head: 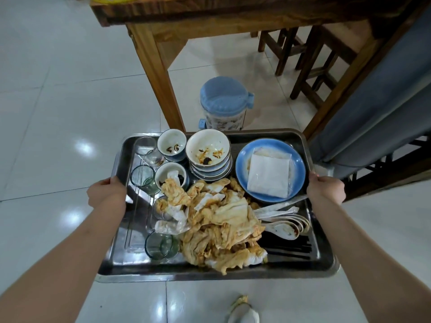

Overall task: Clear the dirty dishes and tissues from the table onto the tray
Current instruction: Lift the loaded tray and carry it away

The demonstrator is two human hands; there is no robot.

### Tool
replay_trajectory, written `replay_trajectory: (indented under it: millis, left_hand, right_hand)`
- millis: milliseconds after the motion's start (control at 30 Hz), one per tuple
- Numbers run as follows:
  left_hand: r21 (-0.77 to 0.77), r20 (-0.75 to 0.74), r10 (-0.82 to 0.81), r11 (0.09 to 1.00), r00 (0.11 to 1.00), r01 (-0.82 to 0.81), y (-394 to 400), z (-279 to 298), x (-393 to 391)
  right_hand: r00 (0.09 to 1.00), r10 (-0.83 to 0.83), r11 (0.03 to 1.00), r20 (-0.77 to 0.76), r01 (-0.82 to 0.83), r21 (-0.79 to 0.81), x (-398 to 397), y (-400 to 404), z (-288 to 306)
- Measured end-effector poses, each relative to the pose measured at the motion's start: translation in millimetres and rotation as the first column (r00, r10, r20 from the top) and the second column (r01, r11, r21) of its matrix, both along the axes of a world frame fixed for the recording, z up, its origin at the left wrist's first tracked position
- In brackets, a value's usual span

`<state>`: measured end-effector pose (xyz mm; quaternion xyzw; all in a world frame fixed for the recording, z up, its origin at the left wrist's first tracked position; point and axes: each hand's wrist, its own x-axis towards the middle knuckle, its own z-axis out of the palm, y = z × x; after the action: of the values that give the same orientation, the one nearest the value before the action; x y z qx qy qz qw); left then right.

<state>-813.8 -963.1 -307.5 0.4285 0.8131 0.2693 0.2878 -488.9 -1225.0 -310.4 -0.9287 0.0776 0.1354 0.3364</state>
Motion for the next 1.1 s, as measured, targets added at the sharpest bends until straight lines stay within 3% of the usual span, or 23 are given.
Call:
replay_trajectory:
  millis: [300, 633, 900, 1100]
  left_hand:
    - [-0.023, 0.071, -0.015, 1.0, 0.997, 0.017, -2.3, 0.3, -7.9]
    - [-0.088, 0.258, 0.105, 0.992, 0.96, -0.085, 2.9, 0.9, -18.8]
    - [0.006, 0.272, 0.062, 0.998, 0.96, -0.066, -6.6, -2.9, -22.1]
    - [-0.029, 0.281, 0.091, 0.996, 0.955, -0.086, -2.1, -4.5, -23.3]
  right_hand:
    - [0.998, -0.051, 0.997, -0.038, 0.053, 0.048, -3.0, -2.0, 3.2]
    - [0.965, -0.24, 0.95, -0.109, 0.257, 0.177, -7.2, -2.1, 12.8]
    - [0.975, -0.208, 0.96, -0.076, 0.218, 0.178, -7.2, -6.9, 2.2]
    - [0.971, -0.225, 0.953, -0.082, 0.237, 0.186, -7.0, -5.4, 5.5]
